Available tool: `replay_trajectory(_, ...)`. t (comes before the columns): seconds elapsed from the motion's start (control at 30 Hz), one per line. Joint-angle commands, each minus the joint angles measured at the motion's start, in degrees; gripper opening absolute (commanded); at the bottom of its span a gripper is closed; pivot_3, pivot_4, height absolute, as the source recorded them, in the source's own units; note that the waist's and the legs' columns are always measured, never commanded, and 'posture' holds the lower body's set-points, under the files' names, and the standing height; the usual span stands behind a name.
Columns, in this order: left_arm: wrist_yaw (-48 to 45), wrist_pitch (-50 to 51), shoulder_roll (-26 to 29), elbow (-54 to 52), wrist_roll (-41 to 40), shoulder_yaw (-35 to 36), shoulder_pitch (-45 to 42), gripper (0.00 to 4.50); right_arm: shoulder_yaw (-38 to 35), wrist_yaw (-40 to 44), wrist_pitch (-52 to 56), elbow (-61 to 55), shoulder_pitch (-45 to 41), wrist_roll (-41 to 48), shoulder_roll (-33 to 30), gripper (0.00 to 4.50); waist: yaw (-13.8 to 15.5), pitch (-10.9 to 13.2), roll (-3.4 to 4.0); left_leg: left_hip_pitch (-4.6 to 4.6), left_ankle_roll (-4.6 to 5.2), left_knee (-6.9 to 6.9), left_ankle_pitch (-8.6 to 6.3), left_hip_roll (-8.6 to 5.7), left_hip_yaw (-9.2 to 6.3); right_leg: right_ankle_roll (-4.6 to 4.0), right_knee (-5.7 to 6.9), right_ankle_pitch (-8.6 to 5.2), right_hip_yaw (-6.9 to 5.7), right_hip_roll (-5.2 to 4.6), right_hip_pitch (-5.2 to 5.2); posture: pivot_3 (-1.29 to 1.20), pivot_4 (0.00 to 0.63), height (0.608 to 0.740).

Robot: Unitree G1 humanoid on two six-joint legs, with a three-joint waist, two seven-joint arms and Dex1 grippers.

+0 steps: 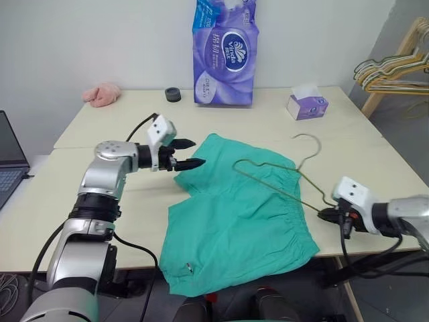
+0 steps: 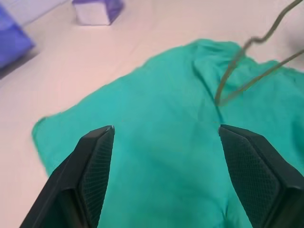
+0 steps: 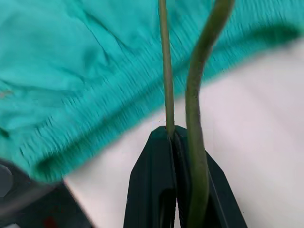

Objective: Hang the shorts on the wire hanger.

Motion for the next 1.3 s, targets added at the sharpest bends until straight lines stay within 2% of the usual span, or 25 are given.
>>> replay_trajectory(0.03,-4.48,2.17,1.30,-8.65,-1.74,-2.73,5.20,3.69,-9.67,-4.12,6.30,-5.44,3.45,4.14,3.69,0.00,-0.06,0.00,-0.01,0.00,0.00,0.00,0.00,0.01,-0.01,-0.11,0.01,0.07,0.00,0.00,-0.01,-0.14,0.066,0.740)
replay_trajectory(0.23,-8.94,7.15,1.23,-20.84,-6.41,-5.31,10.21,3.69,-22.61,-8.90,13.55,-10.35,15.47,7.49,11.83,0.00,0.88,0.00,-0.02,-0.03,-0.04,0.04,-0.02,0.02,-0.10,-0.09,0.04,0.05,-0.06,0.00,0.01,-0.15,0.065,0.740)
replay_trajectory(0.27,-9.68,7.43,1.17,-21.44,-6.88,-5.62,10.22,3.69,-24.65,-9.33,14.41,-10.78,17.49,8.00,12.97,0.00,0.90,-0.01,0.00,-0.03,-0.04,0.03,-0.01,0.01,-0.10,0.17,0.01,-0.10,-0.07,0.00,0.03,-0.15,0.065,0.740)
replay_trajectory(0.43,-11.00,5.42,0.60,-20.79,-6.55,-6.72,9.12,3.69,-29.52,-9.75,17.91,-12.93,24.97,10.95,15.32,0.00,0.24,-0.08,0.12,0.04,-0.03,0.01,-0.02,0.01,0.03,0.18,0.00,-0.11,0.01,0.04,0.06,-0.16,0.066,0.740)
replay_trajectory(0.57,-7.15,-2.11,-1.91,-15.55,-2.35,-6.92,6.21,3.69,-27.94,-10.00,19.72,-15.06,28.49,13.19,15.70,0.00,0.01,-0.09,0.13,0.05,-0.03,-0.01,-0.02,0.09,0.02,0.18,-0.02,-0.11,0.01,0.16,0.06,-0.18,0.065,0.740)
replay_trajectory(0.73,-3.47,-8.99,-5.14,-11.29,-0.12,-6.17,3.78,3.69,-25.96,-11.71,22.27,-14.70,26.19,16.07,16.53,0.00,-0.31,-0.09,0.12,0.04,-0.03,-0.01,-0.03,0.07,0.07,0.19,-0.06,-0.11,0.05,0.18,0.06,-0.18,0.065,0.740)
replay_trajectory(1.0,-2.37,-12.06,-5.42,-9.90,0.01,-5.71,3.97,3.69,-23.48,-12.19,24.40,-14.89,25.72,19.51,14.98,0.00,-0.70,-0.08,0.11,0.02,-0.03,-0.01,-0.04,0.08,0.05,0.19,-0.06,-0.12,0.04,0.19,0.06,-0.17,0.069,0.740)
replay_trajectory(1.3,-0.66,-13.86,-5.16,-7.67,0.30,-5.26,3.63,3.69,-25.24,-14.08,23.98,-13.14,27.72,20.60,15.61,0.00,-0.72,-0.07,0.10,0.02,-0.03,-0.01,-0.05,0.08,0.03,0.20,-0.07,-0.12,0.03,0.20,0.06,-0.16,0.072,0.740)
